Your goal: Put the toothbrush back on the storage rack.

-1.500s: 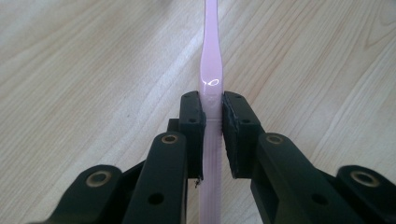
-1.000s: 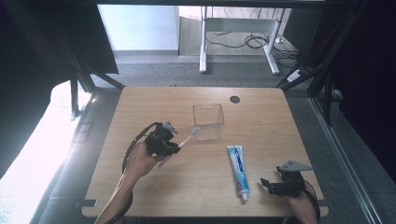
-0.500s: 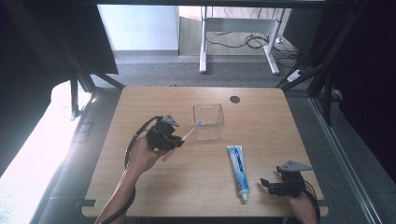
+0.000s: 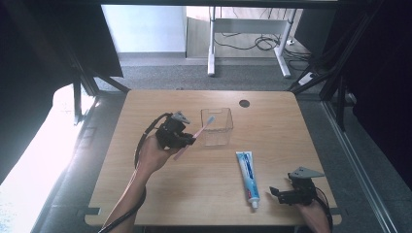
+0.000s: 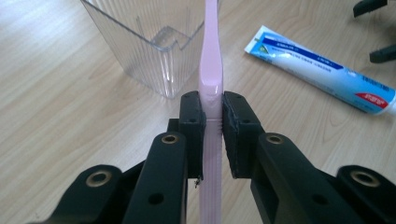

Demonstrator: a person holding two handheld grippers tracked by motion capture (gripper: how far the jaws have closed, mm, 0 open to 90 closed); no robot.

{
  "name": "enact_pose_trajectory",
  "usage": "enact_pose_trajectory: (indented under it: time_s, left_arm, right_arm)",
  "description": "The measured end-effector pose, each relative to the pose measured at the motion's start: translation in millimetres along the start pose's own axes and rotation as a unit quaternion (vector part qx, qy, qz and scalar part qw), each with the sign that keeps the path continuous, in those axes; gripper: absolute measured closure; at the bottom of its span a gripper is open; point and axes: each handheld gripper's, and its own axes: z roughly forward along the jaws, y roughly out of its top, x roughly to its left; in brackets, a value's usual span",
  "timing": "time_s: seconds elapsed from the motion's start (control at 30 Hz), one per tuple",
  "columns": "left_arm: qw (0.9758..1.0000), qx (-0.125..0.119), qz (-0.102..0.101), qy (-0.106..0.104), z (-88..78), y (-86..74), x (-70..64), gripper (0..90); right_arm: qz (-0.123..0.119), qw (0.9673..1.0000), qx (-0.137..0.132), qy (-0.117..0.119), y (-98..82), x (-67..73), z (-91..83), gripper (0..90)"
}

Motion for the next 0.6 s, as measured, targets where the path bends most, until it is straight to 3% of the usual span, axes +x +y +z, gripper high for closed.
enact_pose_trajectory:
  time_s: [0.6]
  left_arm:
    - [0.9995,-0.028,0.001,0.014,8.8,29.5,8.1,78.9]
  right_arm:
    - [-0.002,1.0,0.0,0.001,0.1,0.2,0.9,0.0]
